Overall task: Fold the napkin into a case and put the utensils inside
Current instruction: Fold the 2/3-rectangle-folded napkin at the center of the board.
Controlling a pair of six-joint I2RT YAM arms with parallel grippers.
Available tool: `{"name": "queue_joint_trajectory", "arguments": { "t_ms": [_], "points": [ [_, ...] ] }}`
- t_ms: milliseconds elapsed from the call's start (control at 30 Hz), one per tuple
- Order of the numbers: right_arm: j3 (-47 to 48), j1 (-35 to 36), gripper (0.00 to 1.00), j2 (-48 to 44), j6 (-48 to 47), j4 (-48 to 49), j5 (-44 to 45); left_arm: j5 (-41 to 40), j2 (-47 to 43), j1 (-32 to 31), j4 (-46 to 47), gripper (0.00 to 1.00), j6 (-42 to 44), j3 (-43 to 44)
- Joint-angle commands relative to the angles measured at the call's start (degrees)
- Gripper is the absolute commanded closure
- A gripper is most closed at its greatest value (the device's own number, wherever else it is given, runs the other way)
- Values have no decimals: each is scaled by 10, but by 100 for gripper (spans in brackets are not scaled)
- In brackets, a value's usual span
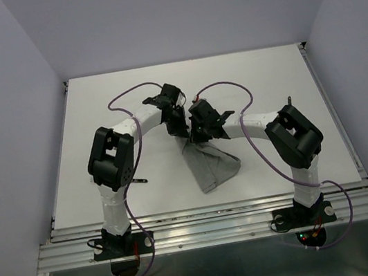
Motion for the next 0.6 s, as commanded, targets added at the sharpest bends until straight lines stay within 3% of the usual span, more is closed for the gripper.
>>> {"name": "queue_joint_trajectory", "arguments": {
  "t_ms": [0,367,567],
  "points": [
    [-20,4,99,18,-12,2,20,-2,-57,9,-41,100,7,19],
    [-12,4,99,12,-41,3,13,-18,-70,48,-23,100,30,-58],
    [-7,4,99,10,-52,2,10,-19,-40,48,2,100,30,-58]
  ]
}}
